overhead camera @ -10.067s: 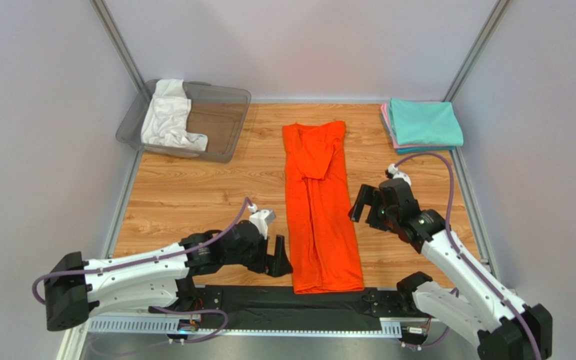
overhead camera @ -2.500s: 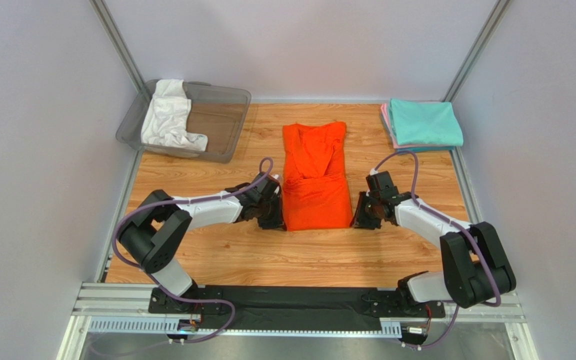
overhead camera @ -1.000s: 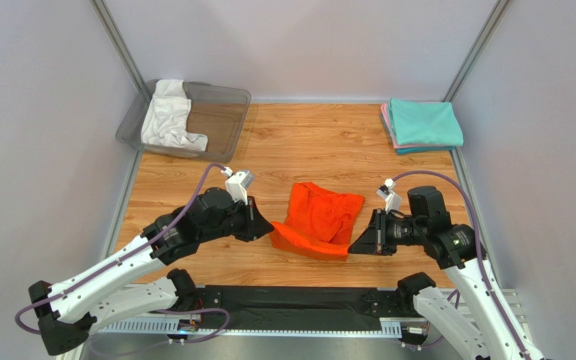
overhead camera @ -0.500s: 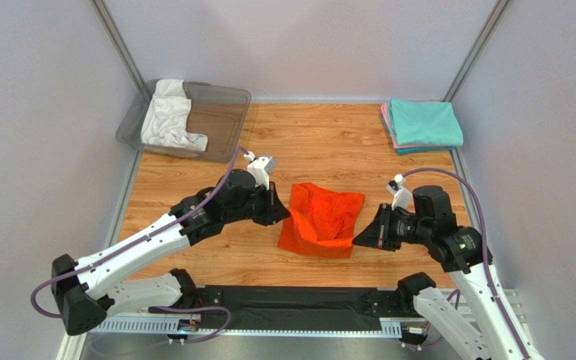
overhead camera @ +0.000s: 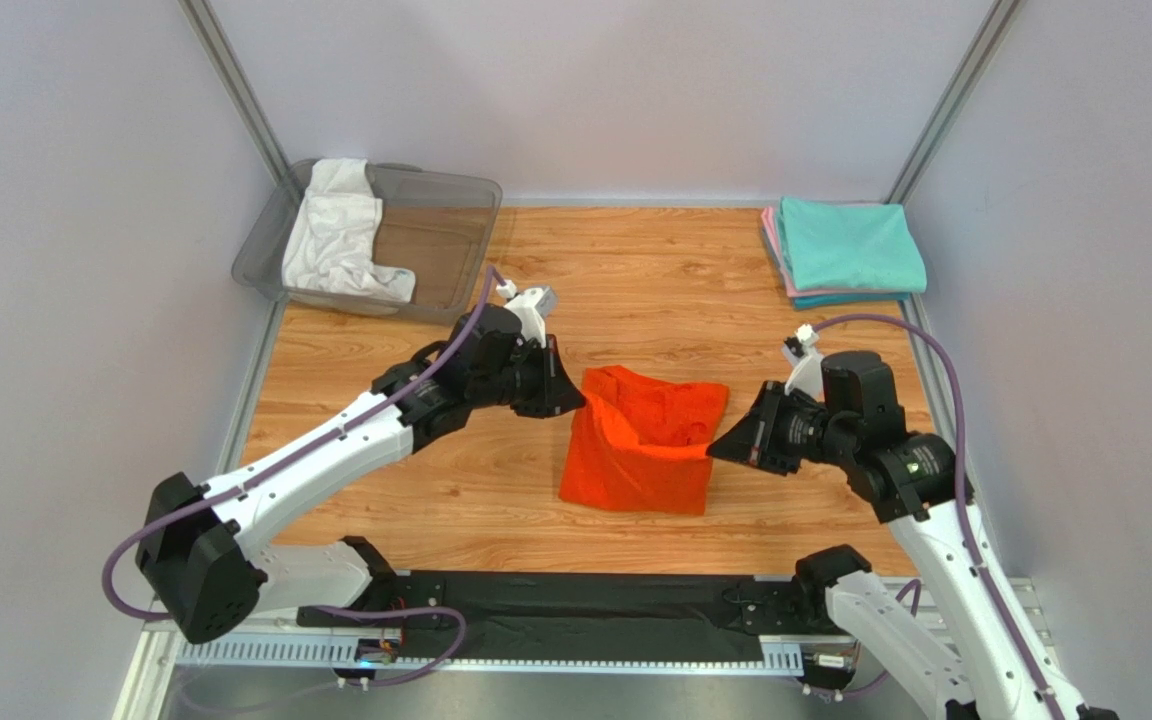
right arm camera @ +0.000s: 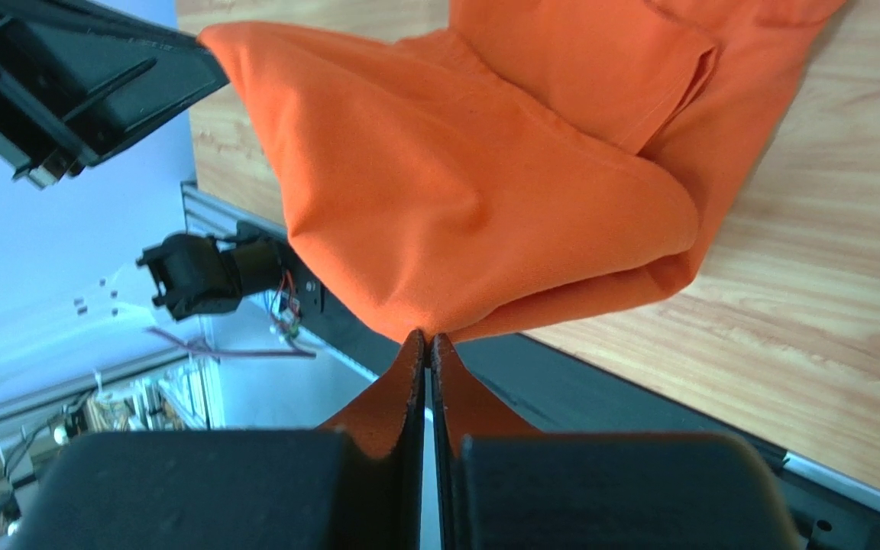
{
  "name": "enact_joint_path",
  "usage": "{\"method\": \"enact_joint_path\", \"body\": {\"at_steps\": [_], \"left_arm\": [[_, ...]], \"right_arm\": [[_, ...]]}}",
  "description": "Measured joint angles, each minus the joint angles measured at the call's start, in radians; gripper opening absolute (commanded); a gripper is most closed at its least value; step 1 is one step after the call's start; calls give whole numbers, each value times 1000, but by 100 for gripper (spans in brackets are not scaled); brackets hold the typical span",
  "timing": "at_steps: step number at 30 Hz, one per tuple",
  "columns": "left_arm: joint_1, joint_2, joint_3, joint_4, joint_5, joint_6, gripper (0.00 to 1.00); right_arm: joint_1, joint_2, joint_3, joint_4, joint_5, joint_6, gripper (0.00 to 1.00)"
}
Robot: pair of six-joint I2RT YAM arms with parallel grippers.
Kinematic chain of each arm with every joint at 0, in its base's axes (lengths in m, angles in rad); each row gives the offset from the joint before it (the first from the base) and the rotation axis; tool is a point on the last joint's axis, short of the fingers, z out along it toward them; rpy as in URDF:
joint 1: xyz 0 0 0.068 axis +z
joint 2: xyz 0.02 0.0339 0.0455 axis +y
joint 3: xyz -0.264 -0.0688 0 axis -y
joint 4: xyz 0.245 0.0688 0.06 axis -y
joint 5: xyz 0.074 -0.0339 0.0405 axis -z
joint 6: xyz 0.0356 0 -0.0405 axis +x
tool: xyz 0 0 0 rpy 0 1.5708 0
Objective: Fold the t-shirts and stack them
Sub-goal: Fold the tshirt
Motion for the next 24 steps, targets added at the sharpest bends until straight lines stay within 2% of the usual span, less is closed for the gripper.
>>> {"method": "enact_joint_path", "body": {"at_steps": [6, 11, 17, 24], "left_arm": [[56, 90, 56, 43, 49, 7, 0], [100, 182, 106, 65, 79, 11, 0], [151, 343, 188, 85, 107, 18, 0], [192, 517, 301, 84, 113, 25, 0]], "right_arm": [[-66, 85, 36, 52, 59, -4, 0], [-153, 159, 42, 111, 49, -15, 0], [-246, 304, 28, 244, 13, -26, 0], [-283, 518, 25, 408, -6, -27, 0]]}}
